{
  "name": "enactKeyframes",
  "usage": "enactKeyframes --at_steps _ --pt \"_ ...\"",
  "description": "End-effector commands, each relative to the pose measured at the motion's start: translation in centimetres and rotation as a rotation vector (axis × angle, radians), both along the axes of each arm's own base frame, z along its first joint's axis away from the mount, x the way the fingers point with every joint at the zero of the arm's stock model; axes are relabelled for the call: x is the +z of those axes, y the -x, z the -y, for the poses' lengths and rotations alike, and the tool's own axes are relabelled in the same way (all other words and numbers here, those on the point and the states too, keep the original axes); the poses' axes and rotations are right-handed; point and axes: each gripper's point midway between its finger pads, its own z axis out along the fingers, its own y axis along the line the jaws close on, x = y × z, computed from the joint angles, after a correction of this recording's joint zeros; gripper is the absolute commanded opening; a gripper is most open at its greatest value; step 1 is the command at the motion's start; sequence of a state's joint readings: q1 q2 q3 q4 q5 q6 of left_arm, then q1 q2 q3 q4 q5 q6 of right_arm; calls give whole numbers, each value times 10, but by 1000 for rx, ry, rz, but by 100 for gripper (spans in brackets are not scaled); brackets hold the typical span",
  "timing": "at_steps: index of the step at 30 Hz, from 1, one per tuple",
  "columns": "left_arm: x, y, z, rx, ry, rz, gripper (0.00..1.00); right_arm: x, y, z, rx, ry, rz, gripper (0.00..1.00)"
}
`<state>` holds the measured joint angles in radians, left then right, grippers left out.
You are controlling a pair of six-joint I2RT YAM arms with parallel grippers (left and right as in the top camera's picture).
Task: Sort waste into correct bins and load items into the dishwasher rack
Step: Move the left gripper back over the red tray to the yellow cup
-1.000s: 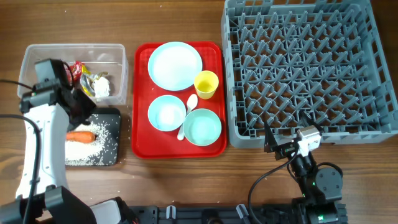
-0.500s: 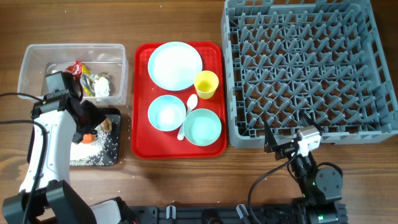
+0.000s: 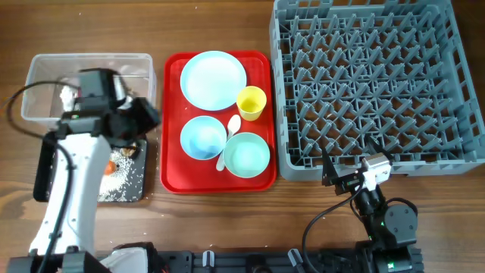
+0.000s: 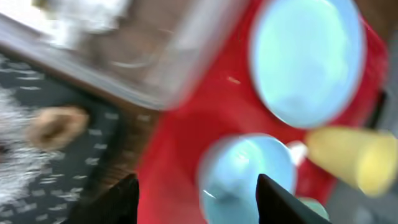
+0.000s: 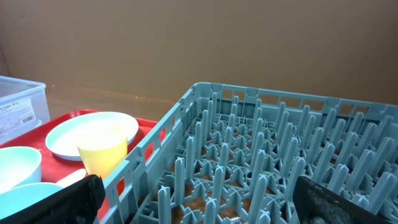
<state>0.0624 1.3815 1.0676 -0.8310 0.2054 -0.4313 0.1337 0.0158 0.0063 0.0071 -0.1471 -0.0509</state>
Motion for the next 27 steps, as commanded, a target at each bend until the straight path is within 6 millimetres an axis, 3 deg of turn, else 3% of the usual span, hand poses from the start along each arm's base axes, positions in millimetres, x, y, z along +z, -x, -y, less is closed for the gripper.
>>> enactKeyframes --at_steps 1,6,10,11,12,14,21,27 --pt "15 1 73 -225 53 63 61 1 -1 3 -19 8 9 100" --pt "27 6 142 -426 71 150 68 1 -1 3 -19 8 9 100" --pt "31 17 174 -521 84 178 71 1 -1 3 -19 8 9 100" --pt "31 21 181 -543 87 181 76 1 -1 3 -19 8 9 100" --pt "32 24 188 -566 90 186 100 1 -1 3 -19 8 9 100" --pt "33 31 202 -608 91 193 100 1 -1 4 -19 8 9 100" --pt "34 32 207 -620 61 216 100 1 -1 3 -19 8 9 100" --pt "31 13 183 -578 -118 269 100 1 -1 3 -19 8 9 100"
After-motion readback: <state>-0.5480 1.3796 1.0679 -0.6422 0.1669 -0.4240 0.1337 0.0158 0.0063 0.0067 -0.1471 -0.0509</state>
